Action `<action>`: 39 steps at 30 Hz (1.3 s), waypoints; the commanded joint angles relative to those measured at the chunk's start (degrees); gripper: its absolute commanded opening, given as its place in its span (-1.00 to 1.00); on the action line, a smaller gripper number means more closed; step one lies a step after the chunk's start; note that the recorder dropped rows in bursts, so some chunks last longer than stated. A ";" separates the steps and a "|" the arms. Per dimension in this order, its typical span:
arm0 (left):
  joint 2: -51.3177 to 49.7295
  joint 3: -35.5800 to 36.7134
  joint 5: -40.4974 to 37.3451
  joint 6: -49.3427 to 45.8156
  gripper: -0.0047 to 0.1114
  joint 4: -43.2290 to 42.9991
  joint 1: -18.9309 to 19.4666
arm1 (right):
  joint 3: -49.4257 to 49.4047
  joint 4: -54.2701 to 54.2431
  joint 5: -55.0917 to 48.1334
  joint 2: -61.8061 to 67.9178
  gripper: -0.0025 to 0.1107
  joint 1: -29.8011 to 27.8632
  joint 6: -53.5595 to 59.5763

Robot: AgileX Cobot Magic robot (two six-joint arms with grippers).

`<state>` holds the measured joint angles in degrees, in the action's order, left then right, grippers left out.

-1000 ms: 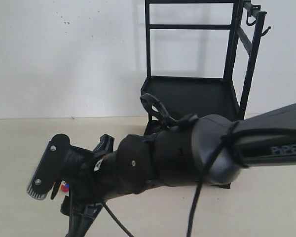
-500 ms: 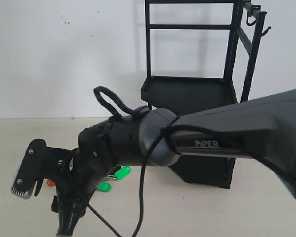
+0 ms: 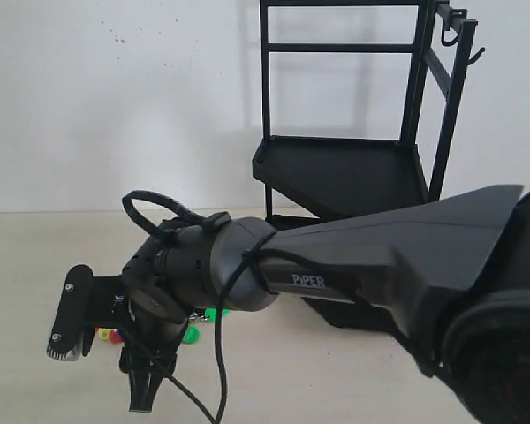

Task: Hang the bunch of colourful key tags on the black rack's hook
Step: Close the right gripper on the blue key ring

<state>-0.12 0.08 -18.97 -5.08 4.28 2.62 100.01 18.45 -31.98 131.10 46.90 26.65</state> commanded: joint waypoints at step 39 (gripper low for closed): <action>0.12 -0.08 0.87 0.60 -0.84 0.52 0.21 | 12.72 0.10 2.17 10.37 -0.27 -1.22 -9.80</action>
<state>-0.12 0.08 -18.97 -5.08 4.28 2.62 112.43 18.56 -29.91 141.50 46.40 17.87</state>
